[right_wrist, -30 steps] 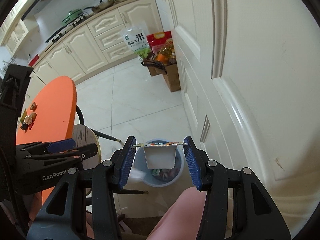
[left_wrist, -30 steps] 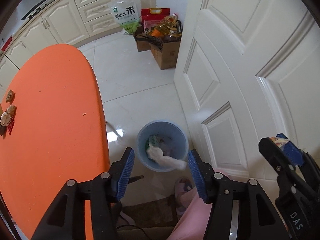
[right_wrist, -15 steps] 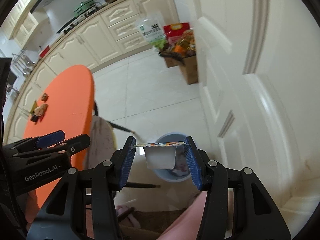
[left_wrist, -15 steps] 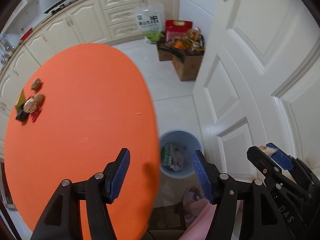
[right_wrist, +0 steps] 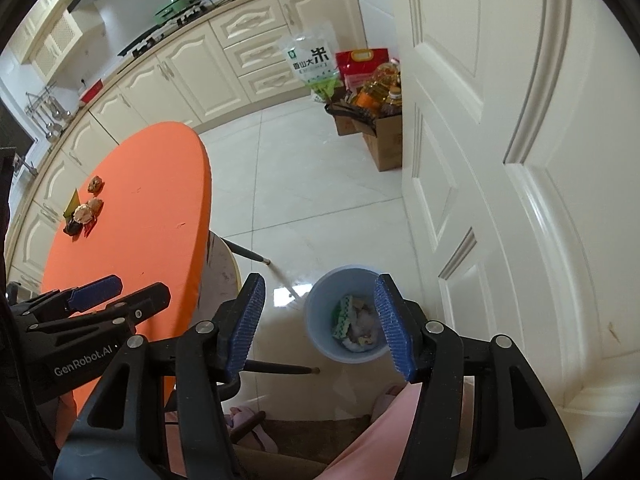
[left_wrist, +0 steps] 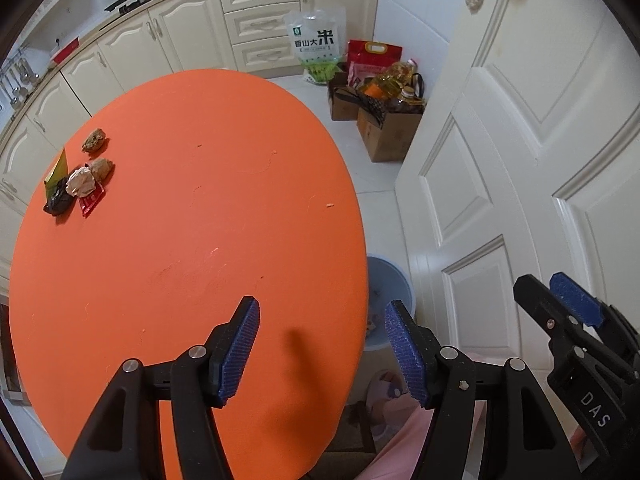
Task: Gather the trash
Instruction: 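Move both tools back to the table toward the crumpled paper and black bag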
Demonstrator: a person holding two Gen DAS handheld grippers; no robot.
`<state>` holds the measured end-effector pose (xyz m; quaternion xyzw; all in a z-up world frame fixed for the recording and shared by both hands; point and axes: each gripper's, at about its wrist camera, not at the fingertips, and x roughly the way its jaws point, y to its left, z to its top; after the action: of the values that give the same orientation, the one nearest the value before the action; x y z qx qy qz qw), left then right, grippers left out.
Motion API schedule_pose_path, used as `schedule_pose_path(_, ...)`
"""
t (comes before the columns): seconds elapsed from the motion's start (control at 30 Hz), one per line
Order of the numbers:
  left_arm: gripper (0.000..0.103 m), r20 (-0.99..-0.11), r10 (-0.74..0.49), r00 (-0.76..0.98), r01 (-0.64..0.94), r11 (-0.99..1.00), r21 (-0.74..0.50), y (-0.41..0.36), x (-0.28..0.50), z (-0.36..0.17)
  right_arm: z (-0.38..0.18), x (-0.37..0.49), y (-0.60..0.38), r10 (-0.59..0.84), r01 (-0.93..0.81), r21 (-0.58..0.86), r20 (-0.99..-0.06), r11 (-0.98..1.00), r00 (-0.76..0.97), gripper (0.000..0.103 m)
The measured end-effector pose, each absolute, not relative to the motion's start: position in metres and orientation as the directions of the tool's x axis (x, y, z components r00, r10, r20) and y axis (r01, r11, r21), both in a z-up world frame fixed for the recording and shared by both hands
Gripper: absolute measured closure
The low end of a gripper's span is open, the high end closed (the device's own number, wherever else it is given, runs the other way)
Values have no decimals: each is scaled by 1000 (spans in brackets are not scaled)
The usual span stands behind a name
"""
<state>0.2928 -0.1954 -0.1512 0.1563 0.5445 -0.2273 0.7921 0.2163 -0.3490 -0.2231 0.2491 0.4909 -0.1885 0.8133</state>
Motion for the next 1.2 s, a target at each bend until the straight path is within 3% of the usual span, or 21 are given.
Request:
schedule_pose_path(0.53, 42, -904, -178, 388, 372, 928, -23, -69, 292, -113, -177, 253, -260, -49, 406, 188, -861, 894, 507, 43)
schedule_pose_path(0.63, 42, -899, -162, 407, 310, 950, -31, -38, 294, -108, -171, 265, -238, -26, 367, 197, -852, 909, 522, 36)
schedule_pose_path(1.03, 42, -883, -80, 462, 83, 995, -47, 69, 323, -92, -162, 351, -151, 97, 172, 224, -833, 959, 544, 36)
schedule_pose_path(1.2, 42, -883, -67, 464, 29, 998, -60, 97, 354, -92, -172, 402, -129, 151, 96, 233, -840, 968, 522, 44)
